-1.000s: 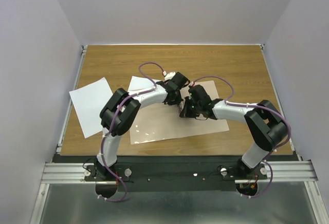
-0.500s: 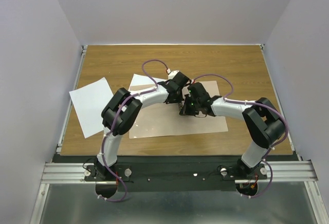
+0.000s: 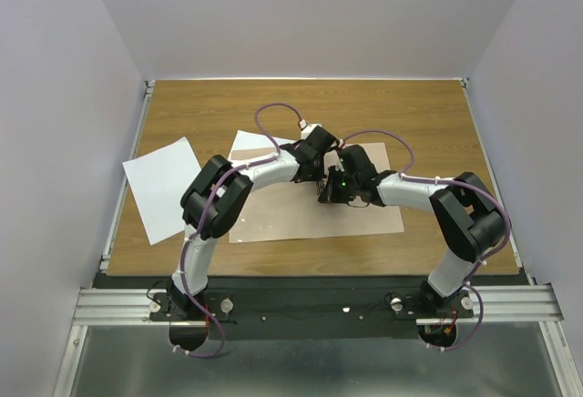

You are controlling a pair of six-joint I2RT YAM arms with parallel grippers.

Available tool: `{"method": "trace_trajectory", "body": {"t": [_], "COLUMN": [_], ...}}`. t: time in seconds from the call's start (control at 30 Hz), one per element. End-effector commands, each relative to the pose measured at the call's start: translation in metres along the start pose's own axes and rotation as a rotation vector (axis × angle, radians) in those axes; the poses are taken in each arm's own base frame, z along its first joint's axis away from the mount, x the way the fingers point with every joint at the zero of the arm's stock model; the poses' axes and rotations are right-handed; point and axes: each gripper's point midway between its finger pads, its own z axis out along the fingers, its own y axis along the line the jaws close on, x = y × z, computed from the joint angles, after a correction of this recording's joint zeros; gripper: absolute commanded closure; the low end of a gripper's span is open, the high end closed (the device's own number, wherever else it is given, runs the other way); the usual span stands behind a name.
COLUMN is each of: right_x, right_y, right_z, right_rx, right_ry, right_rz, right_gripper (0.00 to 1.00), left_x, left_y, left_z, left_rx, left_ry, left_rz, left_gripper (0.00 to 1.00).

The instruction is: Put the files into the folder

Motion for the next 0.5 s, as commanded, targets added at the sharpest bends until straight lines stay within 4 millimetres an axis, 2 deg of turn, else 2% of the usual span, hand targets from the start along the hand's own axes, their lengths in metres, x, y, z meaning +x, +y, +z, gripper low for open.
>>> {"method": "trace_trajectory", "body": {"t": [0.0,0.17,0.47], "right_x": [0.071,0.066,0.042], "right_y": [-0.064,-0.063,-0.057], "right_z": [-0.002,-0.002,-0.002], "right_rx": [0.208,0.213,0.223], "right_ry": [0.236,0.218,0.136], "right_rz": [-0.032,-0.006,0.103], "right_gripper": [0.95,0.84,0.86], "left_x": [0.082,0.082,0.087], "left_y": [0.089,0.087,0.088], "left_z": [0.036,0.036,0.036], "left_rx": [-0.252,-0.246,-0.243], "left_ry": [0.235,0.236,0.241], "left_rz": [0.122,0.125,0.140], "left_gripper": [1.00,1.00,1.00]}}
